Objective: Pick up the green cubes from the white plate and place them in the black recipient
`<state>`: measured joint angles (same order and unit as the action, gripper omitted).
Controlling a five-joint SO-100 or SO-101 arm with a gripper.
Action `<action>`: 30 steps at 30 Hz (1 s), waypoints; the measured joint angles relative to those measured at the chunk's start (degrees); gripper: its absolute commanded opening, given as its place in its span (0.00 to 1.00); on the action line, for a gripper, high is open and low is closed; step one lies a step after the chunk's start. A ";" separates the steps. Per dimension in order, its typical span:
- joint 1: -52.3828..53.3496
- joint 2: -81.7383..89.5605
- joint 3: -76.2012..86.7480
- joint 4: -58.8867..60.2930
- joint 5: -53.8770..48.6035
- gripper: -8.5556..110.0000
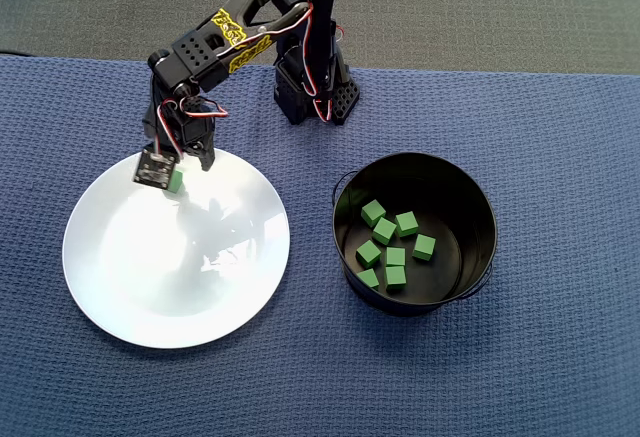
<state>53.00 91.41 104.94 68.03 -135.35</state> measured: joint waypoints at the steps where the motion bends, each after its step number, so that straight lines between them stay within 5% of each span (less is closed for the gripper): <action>1: 0.00 -0.79 -0.44 0.00 -0.88 0.17; 13: 0.09 -8.96 -7.56 -0.44 -3.96 0.18; 30: -0.53 -10.02 -7.65 -8.35 10.63 0.19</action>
<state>52.47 81.39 97.29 59.68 -124.72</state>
